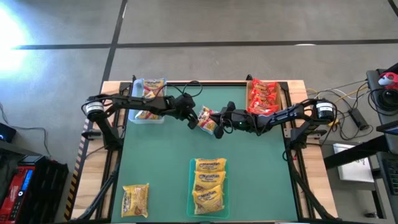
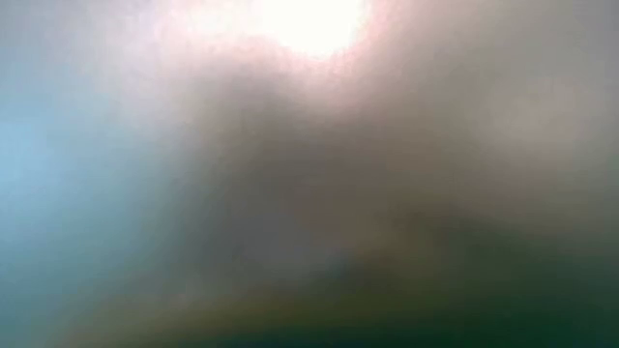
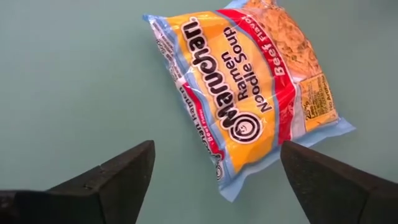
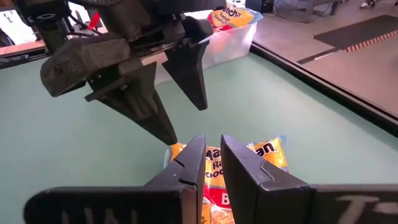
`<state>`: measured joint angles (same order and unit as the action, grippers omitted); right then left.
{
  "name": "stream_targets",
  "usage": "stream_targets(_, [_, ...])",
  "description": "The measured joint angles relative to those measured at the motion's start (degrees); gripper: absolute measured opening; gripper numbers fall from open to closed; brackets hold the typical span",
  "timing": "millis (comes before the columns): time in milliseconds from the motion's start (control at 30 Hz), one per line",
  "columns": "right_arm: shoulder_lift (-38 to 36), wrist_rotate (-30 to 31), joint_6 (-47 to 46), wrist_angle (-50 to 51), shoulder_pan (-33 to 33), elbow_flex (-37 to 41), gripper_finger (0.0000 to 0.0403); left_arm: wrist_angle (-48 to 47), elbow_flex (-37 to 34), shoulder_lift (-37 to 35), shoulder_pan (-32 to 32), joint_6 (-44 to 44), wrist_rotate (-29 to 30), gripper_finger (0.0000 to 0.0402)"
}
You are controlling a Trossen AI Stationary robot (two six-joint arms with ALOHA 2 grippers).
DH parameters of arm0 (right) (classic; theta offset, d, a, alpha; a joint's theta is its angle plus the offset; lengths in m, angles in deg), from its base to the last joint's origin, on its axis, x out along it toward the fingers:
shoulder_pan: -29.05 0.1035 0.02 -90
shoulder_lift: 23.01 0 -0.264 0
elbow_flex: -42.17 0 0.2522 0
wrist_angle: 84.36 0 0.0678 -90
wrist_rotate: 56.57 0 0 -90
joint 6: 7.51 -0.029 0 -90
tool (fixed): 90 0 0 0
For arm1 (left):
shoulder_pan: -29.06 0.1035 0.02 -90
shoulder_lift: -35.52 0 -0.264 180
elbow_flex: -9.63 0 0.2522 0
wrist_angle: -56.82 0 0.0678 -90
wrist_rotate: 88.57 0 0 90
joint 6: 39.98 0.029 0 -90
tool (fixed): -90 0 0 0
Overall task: Sort Maruchan noodles
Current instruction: Put the blue noodle pack into the transparent bin
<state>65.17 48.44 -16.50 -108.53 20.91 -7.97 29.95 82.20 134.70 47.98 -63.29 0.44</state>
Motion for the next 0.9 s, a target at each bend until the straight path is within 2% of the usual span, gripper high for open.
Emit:
stream_targets(300, [0.0,0.0,0.0,0.0,0.0,0.0,0.0043,1.1,-0.1,0.0,-0.1,0.9,0.2,0.0311])
stream_targets(467, [0.0,0.0,0.0,0.0,0.0,0.0,0.0043,1.1,-0.1,0.0,0.0,-3.1,-3.0,0.0303])
stream_targets(633, [0.0,0.0,0.0,0.0,0.0,0.0,0.0043,2.5,-0.3,0.0,0.0,-3.2,-1.2,0.0283])
stream_targets(767, [0.0,0.0,0.0,0.0,0.0,0.0,0.0043,1.6,-0.5,0.0,0.0,-1.2,-1.1,0.026])
stream_targets(900, [0.0,0.0,0.0,0.0,0.0,0.0,0.0043,-0.8,-0.9,0.1,0.0,2.4,-1.5,0.0254])
